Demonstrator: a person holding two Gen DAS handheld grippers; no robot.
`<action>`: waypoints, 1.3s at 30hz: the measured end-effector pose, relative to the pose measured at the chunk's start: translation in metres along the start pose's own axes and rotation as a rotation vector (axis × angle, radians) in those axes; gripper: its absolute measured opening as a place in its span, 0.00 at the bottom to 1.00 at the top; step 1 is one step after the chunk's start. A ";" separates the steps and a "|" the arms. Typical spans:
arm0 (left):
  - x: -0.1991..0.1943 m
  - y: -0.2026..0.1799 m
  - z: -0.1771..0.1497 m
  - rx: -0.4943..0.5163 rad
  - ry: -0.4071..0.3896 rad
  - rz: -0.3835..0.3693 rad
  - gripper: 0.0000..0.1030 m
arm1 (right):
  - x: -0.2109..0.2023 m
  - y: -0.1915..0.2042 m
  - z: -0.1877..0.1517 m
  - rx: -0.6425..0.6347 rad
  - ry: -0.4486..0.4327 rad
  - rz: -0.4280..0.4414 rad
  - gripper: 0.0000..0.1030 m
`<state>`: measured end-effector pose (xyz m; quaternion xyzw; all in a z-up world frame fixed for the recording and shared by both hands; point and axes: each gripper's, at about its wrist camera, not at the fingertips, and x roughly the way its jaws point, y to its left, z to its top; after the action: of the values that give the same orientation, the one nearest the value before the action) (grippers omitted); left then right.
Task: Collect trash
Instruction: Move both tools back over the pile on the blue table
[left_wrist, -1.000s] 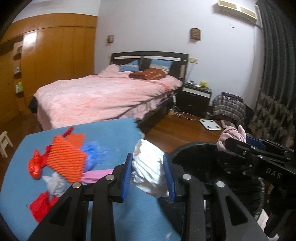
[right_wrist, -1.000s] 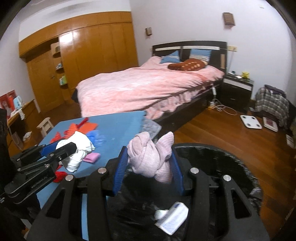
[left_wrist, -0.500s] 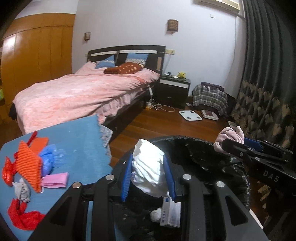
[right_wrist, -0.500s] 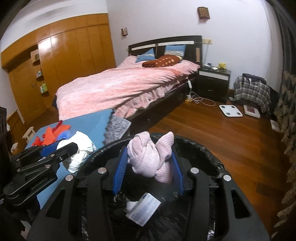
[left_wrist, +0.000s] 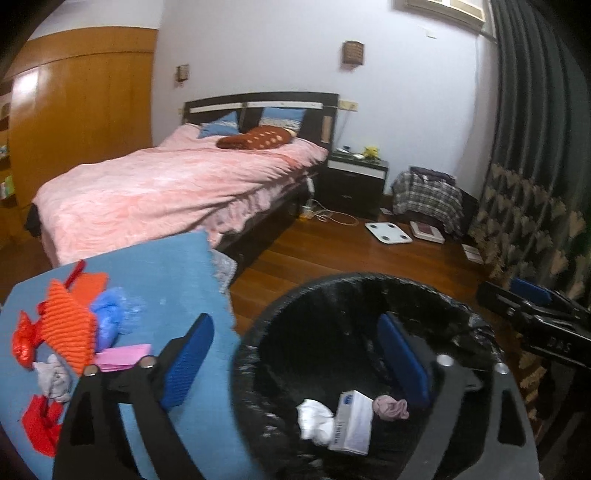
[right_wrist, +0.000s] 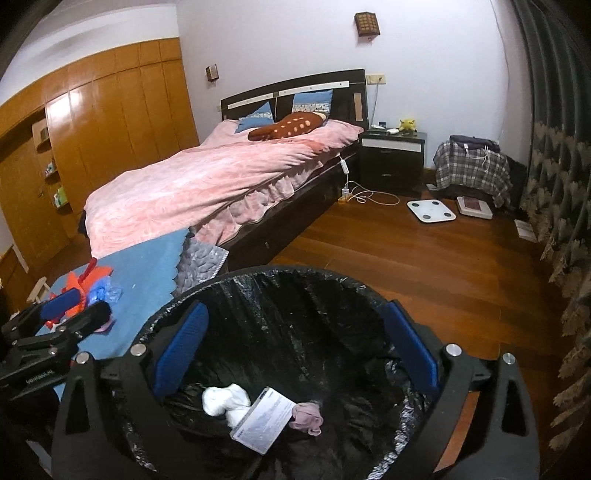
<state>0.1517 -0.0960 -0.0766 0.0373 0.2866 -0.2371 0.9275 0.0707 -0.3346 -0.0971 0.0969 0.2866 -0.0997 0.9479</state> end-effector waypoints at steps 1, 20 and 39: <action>-0.003 0.005 0.001 -0.008 -0.006 0.017 0.93 | -0.001 0.002 0.000 -0.006 -0.004 0.001 0.94; -0.062 0.129 -0.027 -0.137 -0.023 0.296 0.94 | 0.023 0.134 0.007 -0.162 0.029 0.215 0.95; -0.054 0.237 -0.061 -0.233 0.009 0.472 0.94 | 0.096 0.275 -0.011 -0.312 0.103 0.364 0.95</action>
<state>0.1910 0.1491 -0.1137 -0.0028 0.2994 0.0203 0.9539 0.2103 -0.0807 -0.1253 0.0045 0.3245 0.1233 0.9378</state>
